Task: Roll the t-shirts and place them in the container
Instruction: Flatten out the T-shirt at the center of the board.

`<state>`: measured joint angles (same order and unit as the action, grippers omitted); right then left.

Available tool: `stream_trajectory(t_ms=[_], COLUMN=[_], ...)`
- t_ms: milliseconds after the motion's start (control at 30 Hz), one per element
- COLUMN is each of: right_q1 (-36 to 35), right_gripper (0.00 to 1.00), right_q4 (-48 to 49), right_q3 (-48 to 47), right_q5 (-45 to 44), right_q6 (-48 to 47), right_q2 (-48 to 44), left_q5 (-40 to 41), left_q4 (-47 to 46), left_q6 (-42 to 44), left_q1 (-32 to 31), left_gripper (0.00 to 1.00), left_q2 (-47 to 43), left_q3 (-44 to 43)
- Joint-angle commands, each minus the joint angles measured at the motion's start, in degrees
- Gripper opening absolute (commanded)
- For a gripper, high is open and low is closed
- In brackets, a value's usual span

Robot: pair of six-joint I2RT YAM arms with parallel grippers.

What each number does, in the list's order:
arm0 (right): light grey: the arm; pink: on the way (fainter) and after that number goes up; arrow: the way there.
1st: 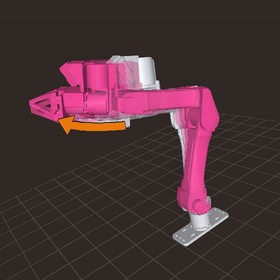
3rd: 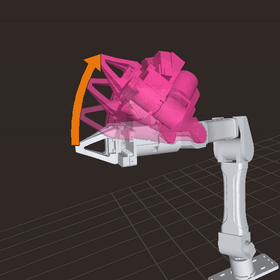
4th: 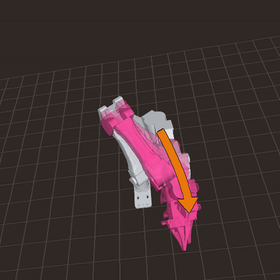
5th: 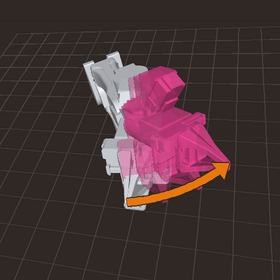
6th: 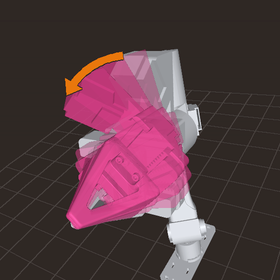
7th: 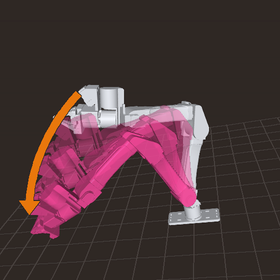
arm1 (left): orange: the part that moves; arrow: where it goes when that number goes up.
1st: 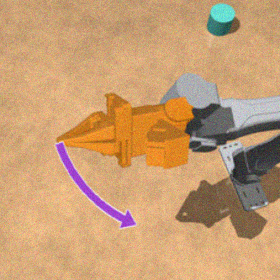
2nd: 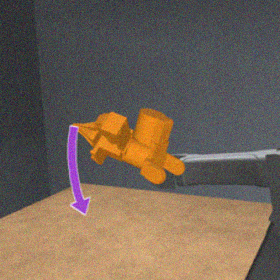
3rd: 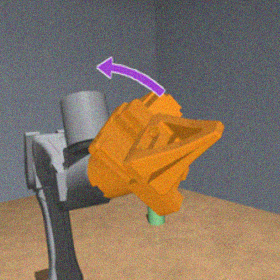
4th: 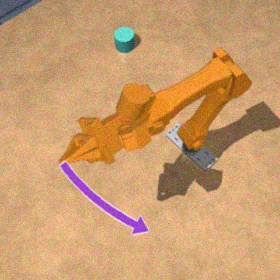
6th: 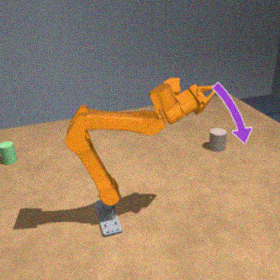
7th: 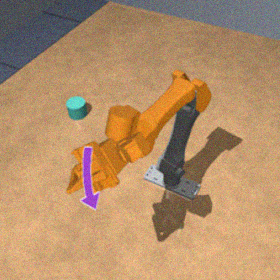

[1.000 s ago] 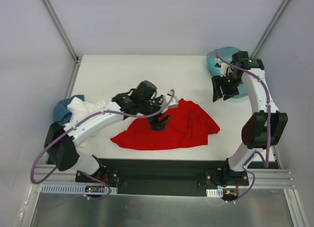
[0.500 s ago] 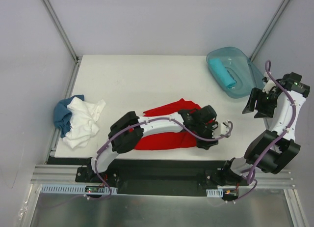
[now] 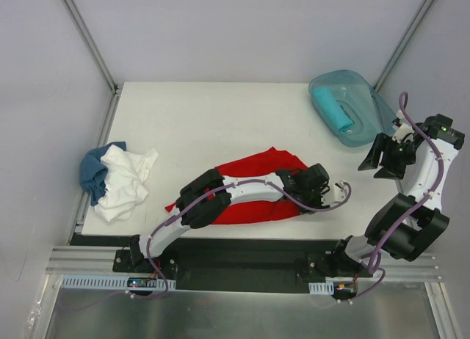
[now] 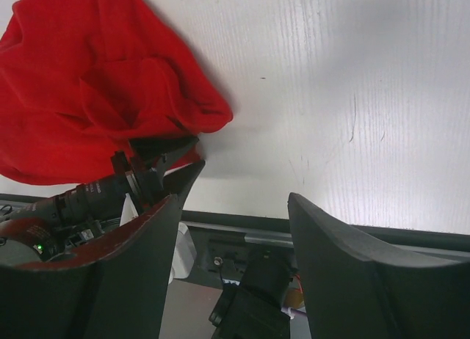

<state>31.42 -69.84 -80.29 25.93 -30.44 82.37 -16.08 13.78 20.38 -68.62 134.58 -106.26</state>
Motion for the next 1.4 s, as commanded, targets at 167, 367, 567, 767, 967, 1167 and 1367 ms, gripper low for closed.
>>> stream_trajectory(t_ms=[167,367,567,767,967,1167,1367], right_q1=[0.48,-2.4,-13.47,-30.08,-37.39,-42.84,-49.43], right_gripper=[0.64,0.64,0.64,0.64,0.63,0.58,0.51], right_q4=[-0.73,-2.31,0.39,1.38,2.86,5.59,7.7], right_q3=[-3.2,-7.16,-3.49,-2.32,-13.29,-34.29,-47.05], right_q5=[3.42,4.92,3.87,3.16,0.08,1.49,-0.88], right_q6=[1.61,-1.38,-0.77,-3.75,-4.9,-2.26,-0.94], right_q2=[0.78,0.78,-1.32,-2.48,8.14,28.09,44.87], left_q5=[-11.22,-23.11,-15.84,-12.05,-8.62,-5.81,-5.63], left_q4=[2.3,4.32,10.64,14.26,16.27,20.66,25.06], left_q6=[-1.83,-9.66,-9.92,-9.66,-8.78,-8.34,-5.61], left_q1=[4.8,16.22,28.79,39.34,41.9,45.85,46.73], left_gripper=[0.0,0.0,0.0,0.49,0.59,0.7,0.69], left_q2=[-12.02,-29.34,-35.97,-39.99,-48.87,-55.21,-56.54], left_q3=[2.01,6.93,23.08,29.61,33.03,36.9,39.19])
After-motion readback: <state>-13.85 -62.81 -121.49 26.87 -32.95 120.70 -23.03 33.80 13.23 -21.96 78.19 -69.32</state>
